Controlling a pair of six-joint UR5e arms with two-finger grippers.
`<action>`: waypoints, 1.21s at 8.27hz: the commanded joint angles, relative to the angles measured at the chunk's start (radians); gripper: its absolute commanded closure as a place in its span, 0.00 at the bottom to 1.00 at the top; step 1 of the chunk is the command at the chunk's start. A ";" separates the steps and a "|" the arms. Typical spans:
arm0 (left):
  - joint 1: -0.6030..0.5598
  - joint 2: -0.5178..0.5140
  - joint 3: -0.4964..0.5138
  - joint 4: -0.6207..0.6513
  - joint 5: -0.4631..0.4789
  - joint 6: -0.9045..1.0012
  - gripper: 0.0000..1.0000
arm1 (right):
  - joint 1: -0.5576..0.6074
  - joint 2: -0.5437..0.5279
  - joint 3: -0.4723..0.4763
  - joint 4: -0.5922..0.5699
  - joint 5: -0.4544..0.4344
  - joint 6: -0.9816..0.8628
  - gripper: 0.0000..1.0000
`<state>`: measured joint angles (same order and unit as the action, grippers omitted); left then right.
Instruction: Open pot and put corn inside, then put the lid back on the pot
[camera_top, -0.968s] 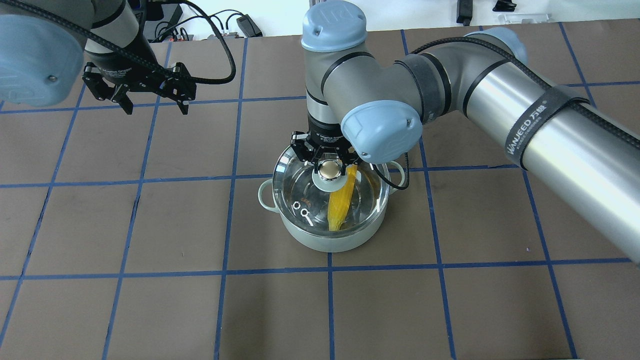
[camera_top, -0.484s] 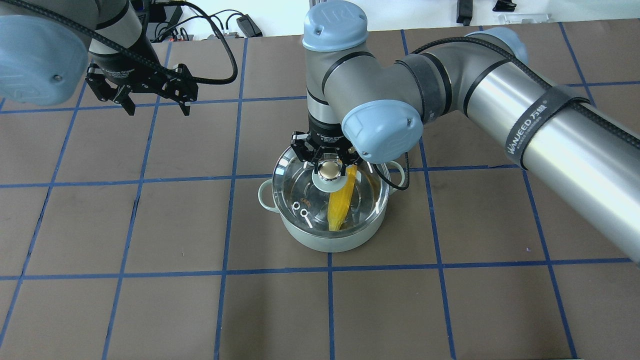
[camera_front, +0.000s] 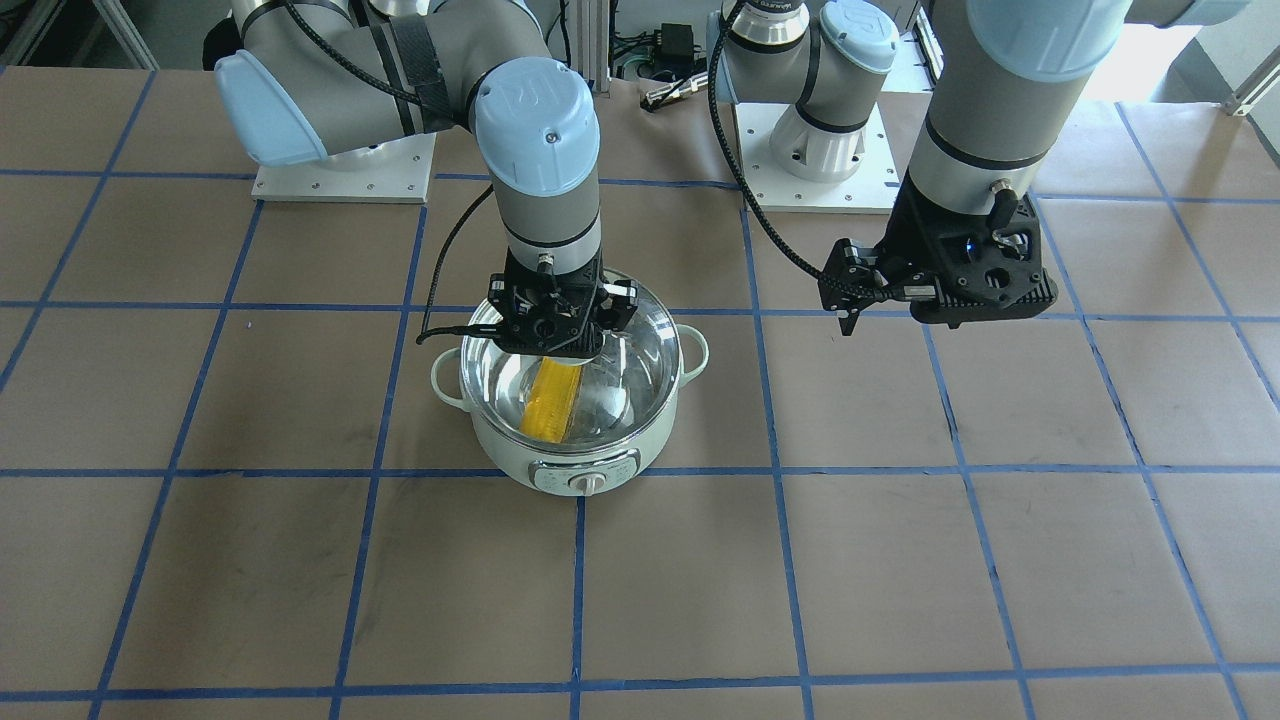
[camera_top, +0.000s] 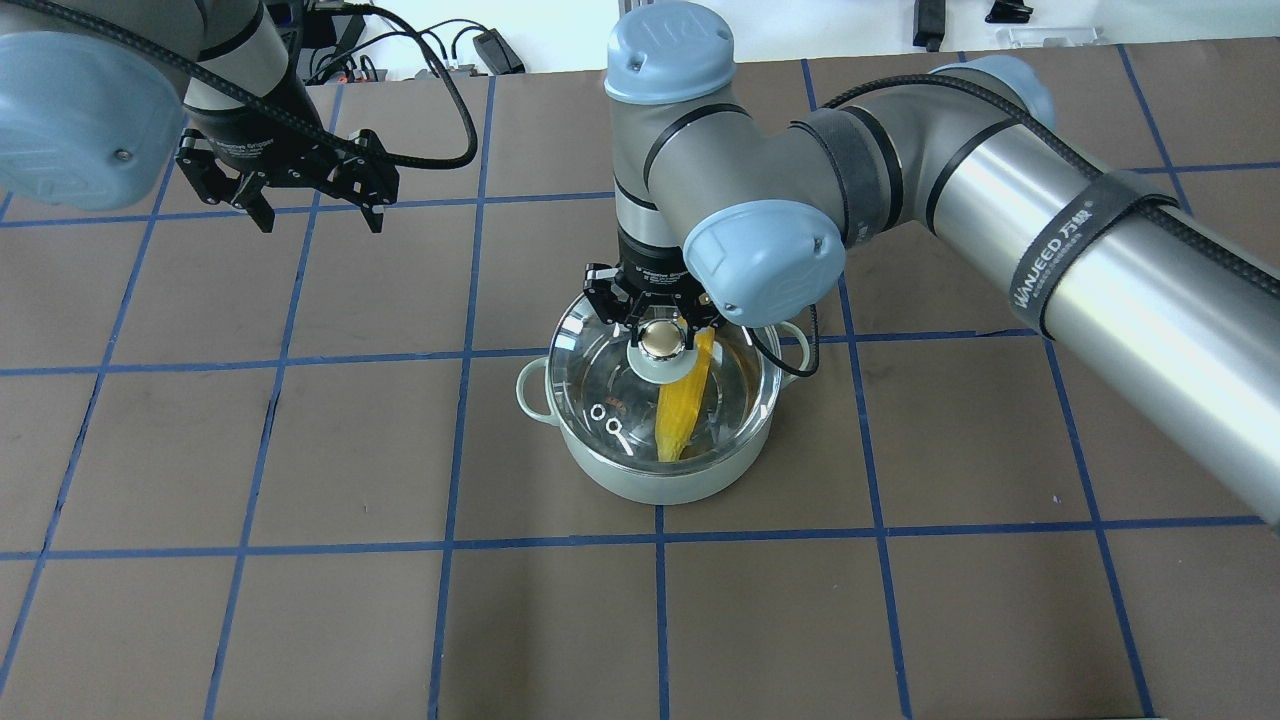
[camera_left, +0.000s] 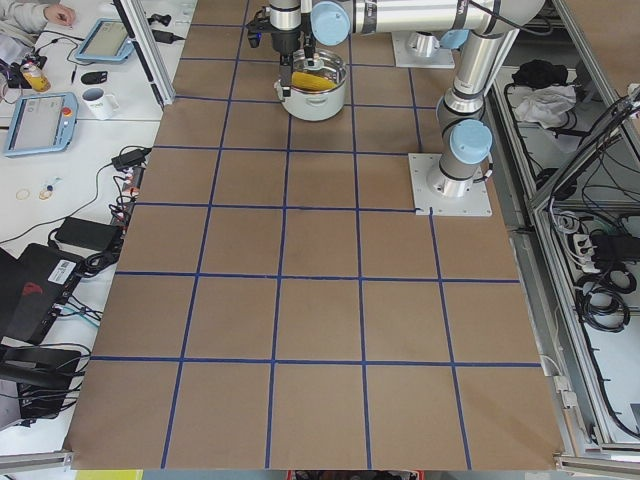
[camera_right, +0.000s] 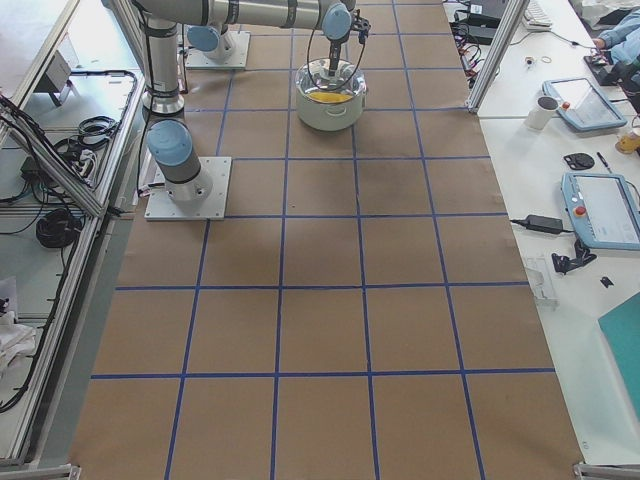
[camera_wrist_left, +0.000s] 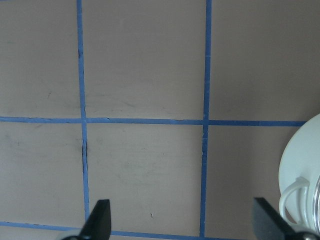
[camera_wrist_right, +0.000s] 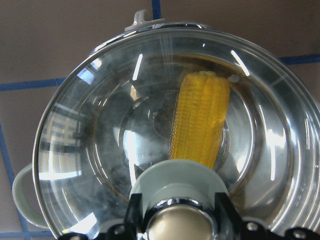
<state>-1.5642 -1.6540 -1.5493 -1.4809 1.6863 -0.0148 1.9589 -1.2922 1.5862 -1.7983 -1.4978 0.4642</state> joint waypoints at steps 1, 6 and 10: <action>0.001 -0.004 0.000 -0.001 -0.002 0.006 0.00 | 0.000 -0.001 0.000 -0.001 -0.002 -0.004 0.40; 0.001 -0.006 0.001 0.002 -0.005 -0.001 0.00 | -0.059 -0.066 -0.009 0.010 -0.001 -0.036 0.05; 0.000 0.039 0.011 -0.013 -0.116 0.001 0.00 | -0.407 -0.310 -0.031 0.255 0.007 -0.361 0.00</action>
<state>-1.5643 -1.6325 -1.5430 -1.4889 1.6522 -0.0132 1.7122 -1.4983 1.5696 -1.6424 -1.4940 0.2408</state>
